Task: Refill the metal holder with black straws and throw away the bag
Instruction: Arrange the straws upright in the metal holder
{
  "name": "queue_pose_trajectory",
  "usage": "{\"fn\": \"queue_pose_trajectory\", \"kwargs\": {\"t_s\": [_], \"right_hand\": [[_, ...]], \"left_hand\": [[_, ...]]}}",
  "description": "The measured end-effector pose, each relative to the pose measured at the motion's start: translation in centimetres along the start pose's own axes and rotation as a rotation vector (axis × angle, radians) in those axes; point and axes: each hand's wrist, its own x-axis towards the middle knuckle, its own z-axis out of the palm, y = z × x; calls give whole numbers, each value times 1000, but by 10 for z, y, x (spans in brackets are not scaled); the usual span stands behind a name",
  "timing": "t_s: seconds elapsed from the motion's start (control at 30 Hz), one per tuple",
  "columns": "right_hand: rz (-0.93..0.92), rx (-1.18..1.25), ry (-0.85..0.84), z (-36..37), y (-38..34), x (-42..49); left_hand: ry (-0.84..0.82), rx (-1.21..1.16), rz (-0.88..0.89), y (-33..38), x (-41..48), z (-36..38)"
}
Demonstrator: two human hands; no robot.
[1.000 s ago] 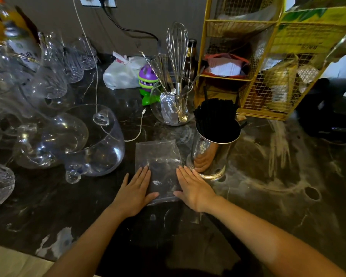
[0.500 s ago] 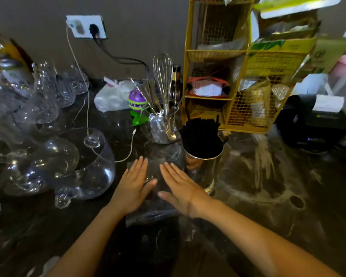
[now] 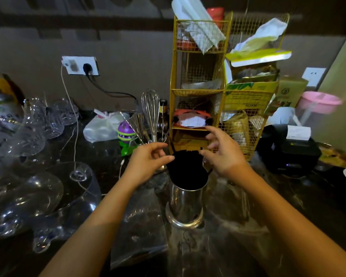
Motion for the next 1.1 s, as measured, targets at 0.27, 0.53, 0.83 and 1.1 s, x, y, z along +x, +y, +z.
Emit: {"fn": "queue_pose_trajectory", "kwargs": {"t_s": [0.27, 0.53, 0.83, 1.1], "right_hand": [[208, 49, -146, 6, 31, 24], [102, 50, -68, 14, 27, 28], [-29, 327, -114, -16, 1, 26], [-103, 446, -92, -38, -17, 25]], "left_hand": [[-17, -3, -3, -5, 19, 17], [-57, 65, 6, 9, 29, 31], [-172, 75, 98, 32, 41, 38], [-218, -3, 195, 60, 43, 33]]}}
